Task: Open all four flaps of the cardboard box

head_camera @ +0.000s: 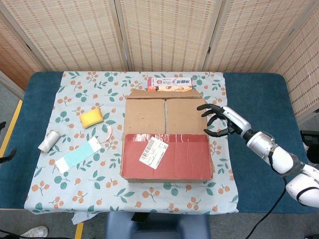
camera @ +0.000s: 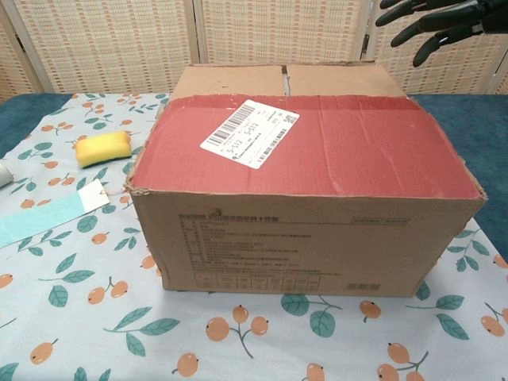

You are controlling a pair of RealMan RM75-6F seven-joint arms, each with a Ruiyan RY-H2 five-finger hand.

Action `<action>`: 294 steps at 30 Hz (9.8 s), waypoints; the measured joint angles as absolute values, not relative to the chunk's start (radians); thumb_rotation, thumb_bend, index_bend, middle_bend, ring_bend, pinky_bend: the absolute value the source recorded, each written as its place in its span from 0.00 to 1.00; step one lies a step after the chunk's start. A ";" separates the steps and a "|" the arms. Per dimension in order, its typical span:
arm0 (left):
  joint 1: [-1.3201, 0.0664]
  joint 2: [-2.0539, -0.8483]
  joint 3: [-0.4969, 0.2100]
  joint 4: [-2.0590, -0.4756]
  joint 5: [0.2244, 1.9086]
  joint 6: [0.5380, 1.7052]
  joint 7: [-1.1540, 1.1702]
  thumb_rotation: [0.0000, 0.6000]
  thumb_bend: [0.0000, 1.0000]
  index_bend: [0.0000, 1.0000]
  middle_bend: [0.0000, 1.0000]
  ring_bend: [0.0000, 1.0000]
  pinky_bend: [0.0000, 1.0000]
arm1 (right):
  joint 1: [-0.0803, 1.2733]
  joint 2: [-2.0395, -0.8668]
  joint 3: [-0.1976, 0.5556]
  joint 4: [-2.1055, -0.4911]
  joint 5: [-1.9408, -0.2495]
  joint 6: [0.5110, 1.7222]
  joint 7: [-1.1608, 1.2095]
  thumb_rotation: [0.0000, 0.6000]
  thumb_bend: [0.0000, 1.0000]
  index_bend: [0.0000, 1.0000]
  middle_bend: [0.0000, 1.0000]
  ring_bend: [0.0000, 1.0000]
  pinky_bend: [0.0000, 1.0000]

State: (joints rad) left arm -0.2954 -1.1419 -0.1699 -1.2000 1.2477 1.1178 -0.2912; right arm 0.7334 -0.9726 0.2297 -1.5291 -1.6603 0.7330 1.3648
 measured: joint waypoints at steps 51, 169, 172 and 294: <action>-0.280 -1.142 -0.169 -1.197 1.265 1.149 -0.306 1.00 0.39 0.00 0.15 0.10 0.00 | 0.857 -0.987 -0.084 -1.552 -1.773 0.977 1.535 1.00 0.38 0.03 0.15 0.21 0.28; -0.275 -1.114 -0.150 -1.169 1.324 1.154 -0.493 1.00 0.63 0.00 0.15 0.08 0.00 | 1.116 -1.251 0.167 -1.622 -1.271 0.610 -0.305 0.22 0.16 0.50 0.00 0.00 0.00; -0.276 -1.124 -0.150 -1.152 1.325 1.153 -0.495 1.00 0.63 0.00 0.15 0.08 0.00 | 1.110 -1.236 0.159 -1.632 -1.276 0.618 -0.305 0.22 0.16 0.52 0.00 0.00 0.00; -0.966 -1.090 -0.142 -1.461 1.843 0.954 -0.559 1.00 1.00 0.49 0.00 0.00 0.00 | 0.146 -1.061 0.099 -1.385 -1.631 1.821 0.466 0.63 0.19 0.04 0.00 0.00 0.00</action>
